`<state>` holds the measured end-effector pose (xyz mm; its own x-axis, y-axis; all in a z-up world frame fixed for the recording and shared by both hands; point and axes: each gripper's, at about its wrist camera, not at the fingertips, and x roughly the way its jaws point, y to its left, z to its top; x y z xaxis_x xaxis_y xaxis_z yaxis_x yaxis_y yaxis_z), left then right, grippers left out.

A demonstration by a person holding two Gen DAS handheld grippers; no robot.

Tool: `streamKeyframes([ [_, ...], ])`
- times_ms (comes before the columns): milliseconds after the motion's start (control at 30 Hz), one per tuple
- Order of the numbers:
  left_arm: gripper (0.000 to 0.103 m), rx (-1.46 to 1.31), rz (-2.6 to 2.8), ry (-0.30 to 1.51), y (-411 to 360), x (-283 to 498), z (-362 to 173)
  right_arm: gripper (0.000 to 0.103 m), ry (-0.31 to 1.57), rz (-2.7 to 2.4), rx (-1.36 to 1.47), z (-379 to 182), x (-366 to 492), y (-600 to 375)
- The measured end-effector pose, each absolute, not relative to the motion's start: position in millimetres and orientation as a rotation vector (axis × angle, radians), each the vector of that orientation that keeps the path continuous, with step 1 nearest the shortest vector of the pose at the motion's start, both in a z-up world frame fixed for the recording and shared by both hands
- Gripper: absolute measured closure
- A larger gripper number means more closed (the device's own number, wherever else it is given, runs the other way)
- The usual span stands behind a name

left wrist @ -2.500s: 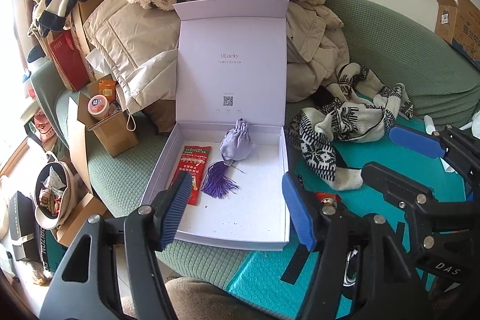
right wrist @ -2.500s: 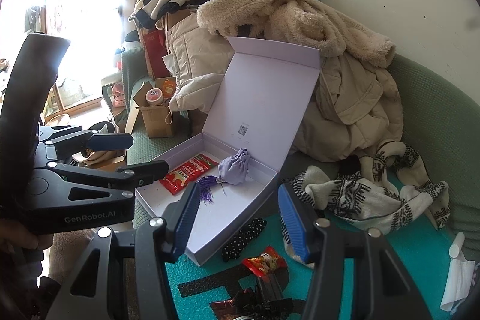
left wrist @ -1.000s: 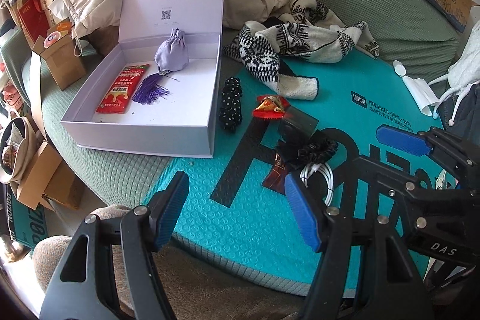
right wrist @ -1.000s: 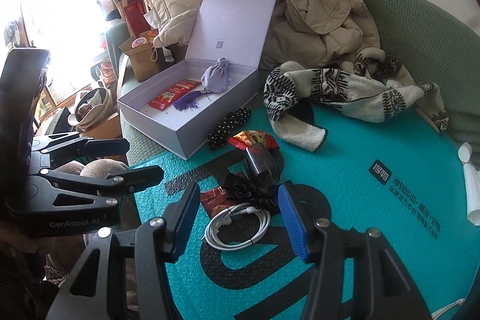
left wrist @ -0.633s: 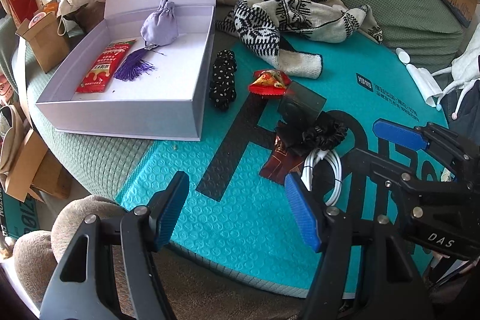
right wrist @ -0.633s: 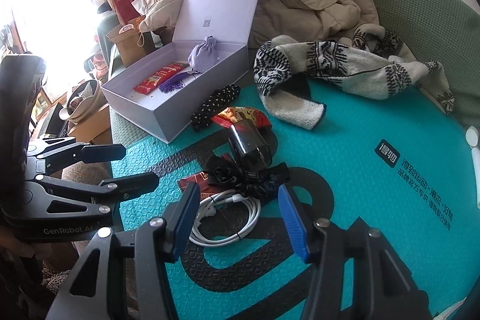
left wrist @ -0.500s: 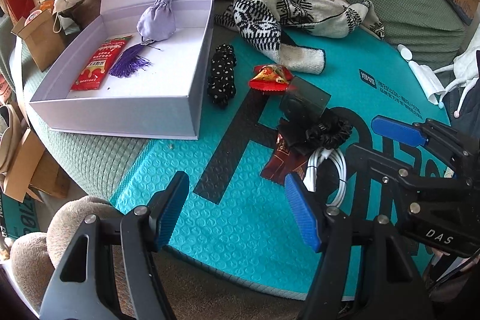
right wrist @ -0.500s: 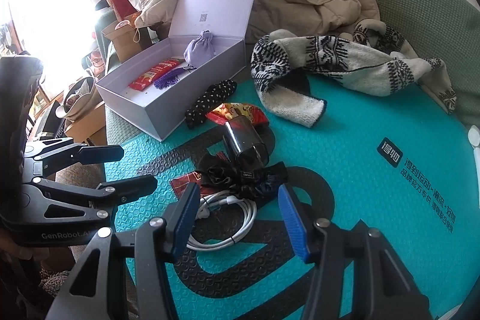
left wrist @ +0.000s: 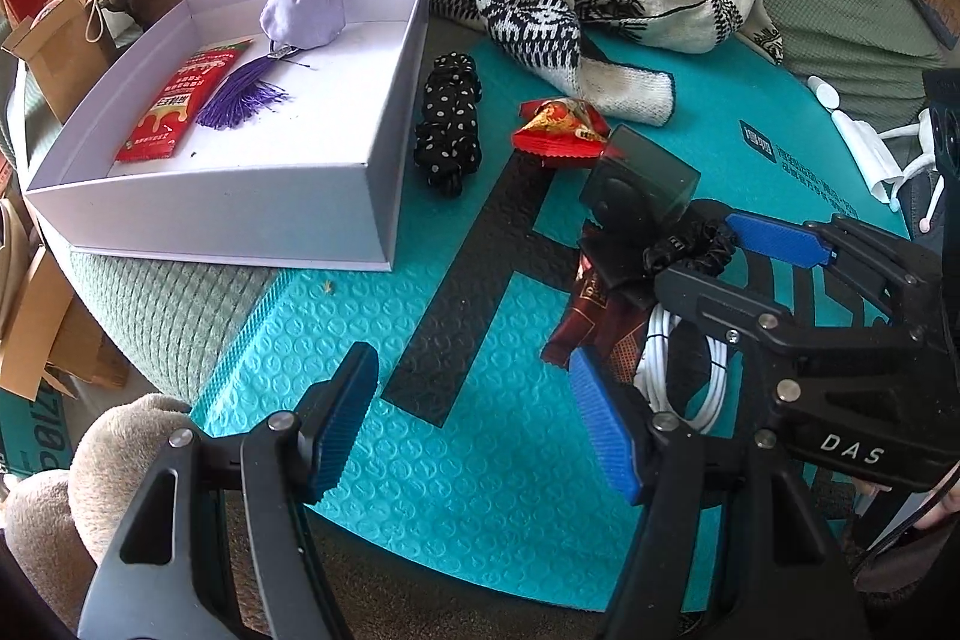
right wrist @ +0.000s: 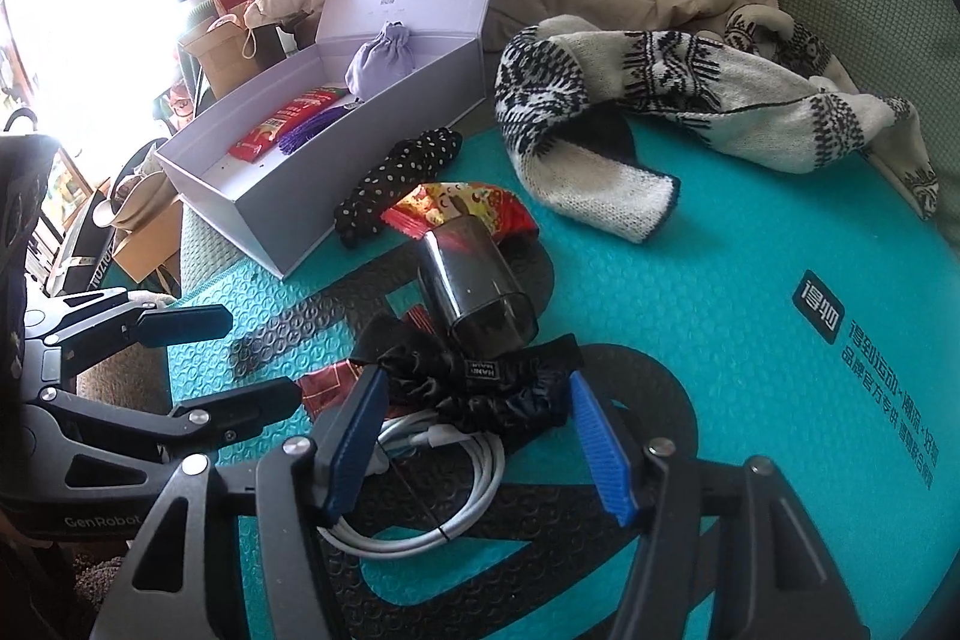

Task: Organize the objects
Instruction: 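Grasp the black bow scrunchie with the right gripper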

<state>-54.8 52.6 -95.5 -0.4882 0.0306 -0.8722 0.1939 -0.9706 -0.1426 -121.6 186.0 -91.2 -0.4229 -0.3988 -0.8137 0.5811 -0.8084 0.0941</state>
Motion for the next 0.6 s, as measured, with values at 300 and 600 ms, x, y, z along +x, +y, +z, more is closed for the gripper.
streamKeyframes([
  [300,0.038,1.543,-2.620,0.352,52,-56,-98,0.049,0.193,-2.220,1.219,-100,-130,192],
  [600,0.038,1.533,-2.655,0.343,58,-56,-94,0.088,0.186,-2.251,1.228,-100,-128,205],
])
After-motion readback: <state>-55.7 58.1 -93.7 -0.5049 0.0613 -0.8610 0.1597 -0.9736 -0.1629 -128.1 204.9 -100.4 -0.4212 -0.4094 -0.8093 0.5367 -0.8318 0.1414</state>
